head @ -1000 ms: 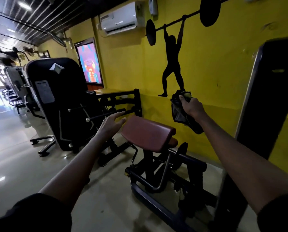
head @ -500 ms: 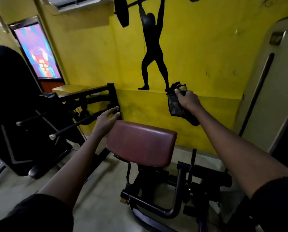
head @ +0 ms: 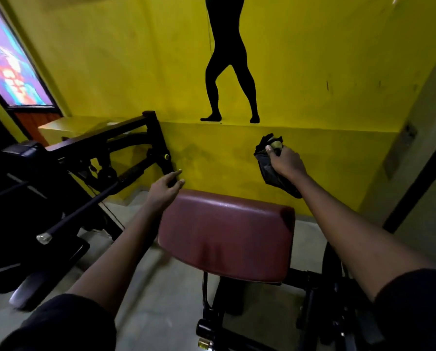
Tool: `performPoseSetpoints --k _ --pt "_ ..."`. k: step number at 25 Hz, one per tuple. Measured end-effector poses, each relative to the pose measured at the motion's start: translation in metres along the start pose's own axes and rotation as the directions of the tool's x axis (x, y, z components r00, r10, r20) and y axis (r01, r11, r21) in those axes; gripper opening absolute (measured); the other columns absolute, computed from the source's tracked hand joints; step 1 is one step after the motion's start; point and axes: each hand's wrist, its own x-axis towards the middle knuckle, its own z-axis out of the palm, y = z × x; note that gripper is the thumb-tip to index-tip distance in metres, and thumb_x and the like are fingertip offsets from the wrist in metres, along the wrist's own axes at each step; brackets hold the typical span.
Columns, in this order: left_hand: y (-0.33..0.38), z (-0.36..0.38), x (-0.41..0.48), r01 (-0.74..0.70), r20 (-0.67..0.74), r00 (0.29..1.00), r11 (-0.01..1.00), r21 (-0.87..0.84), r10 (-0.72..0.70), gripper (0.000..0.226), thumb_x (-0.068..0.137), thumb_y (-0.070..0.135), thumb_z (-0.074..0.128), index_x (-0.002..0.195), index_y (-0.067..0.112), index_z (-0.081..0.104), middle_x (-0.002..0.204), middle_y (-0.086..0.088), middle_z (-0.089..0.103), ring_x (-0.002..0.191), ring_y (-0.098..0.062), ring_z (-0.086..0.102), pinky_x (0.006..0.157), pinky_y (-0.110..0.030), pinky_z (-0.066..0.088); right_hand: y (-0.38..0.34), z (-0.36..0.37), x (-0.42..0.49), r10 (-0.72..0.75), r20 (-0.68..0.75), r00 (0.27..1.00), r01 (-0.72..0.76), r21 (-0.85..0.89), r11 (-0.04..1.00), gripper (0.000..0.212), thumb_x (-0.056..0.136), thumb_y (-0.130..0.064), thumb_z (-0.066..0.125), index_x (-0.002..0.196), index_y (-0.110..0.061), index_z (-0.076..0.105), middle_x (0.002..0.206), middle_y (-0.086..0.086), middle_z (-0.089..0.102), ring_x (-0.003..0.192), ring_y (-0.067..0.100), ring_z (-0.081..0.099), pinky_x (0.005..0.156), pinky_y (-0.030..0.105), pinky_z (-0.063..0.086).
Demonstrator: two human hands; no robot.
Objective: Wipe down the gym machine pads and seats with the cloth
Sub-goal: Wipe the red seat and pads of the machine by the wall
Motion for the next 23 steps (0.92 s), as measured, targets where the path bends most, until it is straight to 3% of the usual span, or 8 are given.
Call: performPoseSetpoints --k 2,6,8,10,14,20,23 --pt "-0.026 0.014 0.030 -0.002 0.058 0.998 1.000 -0.018 0.003 0.049 0.097 0.048 0.056 0.142 0.029 0.052 0.140 -0.006 0.057 0.130 -0.024 0.052 0.104 -0.038 0.043 0.010 0.031 0.013 0.027 -0.015 1.000 -0.028 -0.057 0.998 0.053 0.101 -0.059 0.041 0.081 -0.010 0.049 0.065 0.004 0.040 0.052 0.022 0.034 0.048 0.030 0.020" --pt "-0.074 0.047 0.086 -0.046 0.171 0.984 0.998 -0.033 0.051 0.046 0.097 0.037 0.060 0.140 0.023 0.055 0.137 -0.008 0.059 0.130 -0.023 0.052 0.100 -0.028 0.039 0.036 0.091 0.025 0.152 -0.049 0.987 -0.157 -0.124 0.980 0.058 0.102 -0.058 0.039 0.114 -0.005 0.058 0.084 0.012 0.055 0.062 0.027 0.046 0.051 0.033 0.032" --pt "-0.097 0.060 0.106 -0.071 0.234 0.969 0.997 -0.034 0.077 0.048 0.096 0.037 0.062 0.140 0.019 0.055 0.136 -0.010 0.059 0.130 -0.024 0.052 0.100 -0.028 0.039 0.050 0.116 0.022 0.181 -0.047 0.982 -0.187 -0.235 0.954 0.061 0.102 -0.059 0.036 0.130 -0.008 0.052 0.111 0.017 0.058 0.086 0.036 0.059 0.064 0.041 0.048" --pt "-0.125 0.073 0.128 -0.115 0.282 0.954 0.993 0.013 0.106 0.057 0.090 0.047 0.058 0.139 0.017 0.056 0.139 -0.011 0.058 0.131 -0.026 0.052 0.103 -0.032 0.040 0.066 0.148 0.012 0.175 -0.025 0.984 -0.170 -0.391 0.904 0.060 0.102 -0.058 0.033 0.137 -0.011 0.048 0.124 0.017 0.055 0.104 0.038 0.059 0.080 0.046 0.052" --pt "-0.188 0.099 0.154 -0.194 0.407 0.906 0.968 0.159 0.115 0.077 0.077 0.061 0.040 0.136 0.017 0.059 0.137 -0.015 0.057 0.129 -0.031 0.052 0.102 -0.041 0.045 0.092 0.211 -0.027 0.129 -0.012 0.992 -0.114 -0.563 0.819 0.067 0.097 -0.068 0.034 0.141 -0.019 0.049 0.144 0.013 0.048 0.131 0.037 0.043 0.102 0.057 0.036" --pt "-0.236 0.109 0.164 -0.390 0.407 0.869 0.895 0.218 0.280 0.061 0.085 0.050 0.046 0.132 0.015 0.062 0.134 -0.014 0.056 0.122 -0.034 0.055 0.097 -0.043 0.049 0.086 0.239 -0.044 0.144 -0.159 0.977 -0.205 -0.497 0.843 0.071 0.094 -0.071 0.034 0.140 -0.019 0.051 0.149 0.012 0.044 0.140 0.036 0.033 0.106 0.058 0.029" --pt "-0.237 0.104 0.163 -0.410 0.411 0.863 0.884 0.225 0.296 0.061 0.087 0.053 0.048 0.136 0.019 0.059 0.139 -0.010 0.055 0.127 -0.030 0.052 0.099 -0.042 0.047 0.088 0.239 -0.041 0.141 -0.155 0.978 -0.199 -0.470 0.860 0.077 0.090 -0.075 0.031 0.139 -0.018 0.050 0.151 0.013 0.042 0.141 0.037 0.032 0.107 0.060 0.028"
